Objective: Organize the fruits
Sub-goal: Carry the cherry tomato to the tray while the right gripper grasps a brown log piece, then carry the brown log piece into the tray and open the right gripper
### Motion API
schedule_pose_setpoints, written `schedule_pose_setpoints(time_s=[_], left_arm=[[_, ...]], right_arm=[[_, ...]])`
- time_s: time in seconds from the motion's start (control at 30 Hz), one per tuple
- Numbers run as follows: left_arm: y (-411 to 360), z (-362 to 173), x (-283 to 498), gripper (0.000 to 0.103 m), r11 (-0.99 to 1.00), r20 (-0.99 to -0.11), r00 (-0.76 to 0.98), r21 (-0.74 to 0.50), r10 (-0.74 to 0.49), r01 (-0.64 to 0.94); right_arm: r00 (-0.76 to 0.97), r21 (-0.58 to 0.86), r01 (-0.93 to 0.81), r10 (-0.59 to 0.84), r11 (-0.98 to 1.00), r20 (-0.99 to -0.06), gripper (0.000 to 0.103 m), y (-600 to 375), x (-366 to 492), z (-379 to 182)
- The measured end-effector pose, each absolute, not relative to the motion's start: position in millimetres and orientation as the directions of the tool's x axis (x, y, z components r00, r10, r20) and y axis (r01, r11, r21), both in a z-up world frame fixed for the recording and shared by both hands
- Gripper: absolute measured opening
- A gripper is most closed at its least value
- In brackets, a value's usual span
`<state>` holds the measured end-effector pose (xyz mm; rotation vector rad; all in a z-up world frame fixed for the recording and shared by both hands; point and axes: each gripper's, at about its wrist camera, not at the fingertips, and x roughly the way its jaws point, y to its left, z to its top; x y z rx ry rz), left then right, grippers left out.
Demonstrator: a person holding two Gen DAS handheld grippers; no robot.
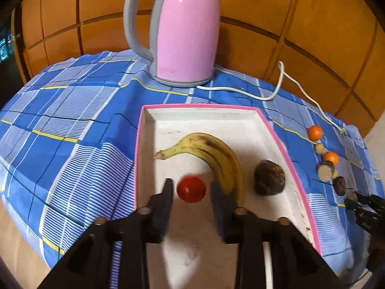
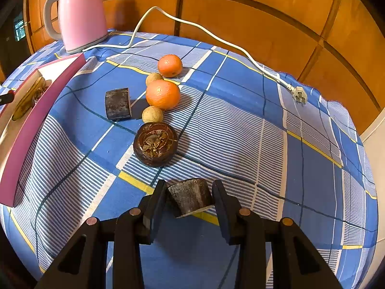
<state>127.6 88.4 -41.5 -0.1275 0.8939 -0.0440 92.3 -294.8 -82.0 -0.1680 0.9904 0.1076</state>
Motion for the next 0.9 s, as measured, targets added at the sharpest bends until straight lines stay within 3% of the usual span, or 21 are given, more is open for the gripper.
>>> schedule_pose_setpoints(time_s=[0.03, 0.1, 0.33, 0.9], left_arm=[[90.3, -40.4, 124.8, 0.057, 0.991, -0.770, 0.633, -0.130, -0.081, -0.030], [91.8, -36.9, 117.2, 0.067, 0.988, -0.752, 0.654, -0.147, -0.084, -0.042], [80.8, -30.9, 74.7, 0.067, 0.990, -0.744, 0.668, -0.115, -0.033, -0.080], [67.7, -20.2, 40.1, 0.069, 0.991, -0.738, 0.673, -0.123, -0.052, -0.058]], right_arm=[[0.545, -0.095, -0.167, 0.012, 0.981, -0.839, 0.039, -294.4, 92.2, -82.1], [0.547, -0.099, -0.166, 0.008, 0.981, -0.837, 0.039, -294.0, 91.8, -82.5], [0.554, -0.099, -0.152, 0.002, 0.983, -0.833, 0.039, -293.5, 90.8, -82.5], [0.587, -0.018, -0.147, 0.073, 0.989, -0.806, 0.039, -279.5, 66.8, -56.8]])
